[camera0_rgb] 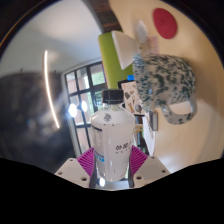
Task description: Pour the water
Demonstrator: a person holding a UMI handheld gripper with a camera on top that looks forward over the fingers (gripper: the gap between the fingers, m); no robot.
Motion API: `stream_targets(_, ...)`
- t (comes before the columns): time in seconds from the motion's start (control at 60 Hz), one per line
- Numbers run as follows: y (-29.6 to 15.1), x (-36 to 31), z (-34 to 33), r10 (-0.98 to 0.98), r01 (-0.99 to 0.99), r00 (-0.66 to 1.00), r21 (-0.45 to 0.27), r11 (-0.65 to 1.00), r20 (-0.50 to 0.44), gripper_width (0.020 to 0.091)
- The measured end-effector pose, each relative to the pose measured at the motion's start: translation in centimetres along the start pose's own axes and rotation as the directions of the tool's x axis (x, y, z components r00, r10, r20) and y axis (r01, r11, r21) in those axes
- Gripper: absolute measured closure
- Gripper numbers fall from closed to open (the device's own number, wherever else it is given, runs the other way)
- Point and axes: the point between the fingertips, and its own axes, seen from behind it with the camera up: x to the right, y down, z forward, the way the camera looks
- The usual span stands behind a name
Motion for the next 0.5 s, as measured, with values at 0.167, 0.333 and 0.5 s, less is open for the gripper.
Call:
stream_targets(0.167, -0.6, -1.1, -1.6, 0.247, -0.249, 0.967, 0.026, 0.968, 0.062, 0.0666)
stream_targets(0.333, 0.6, -1.8, -2.9, 0.269, -0.273, 0.959, 0.039, 0.961, 0.087, 0.067)
stream_targets(0.5, 2.9, -1.9, -4.0, 0.214, -0.215, 0.975, 0.003, 0.977, 0.05, 0.0673)
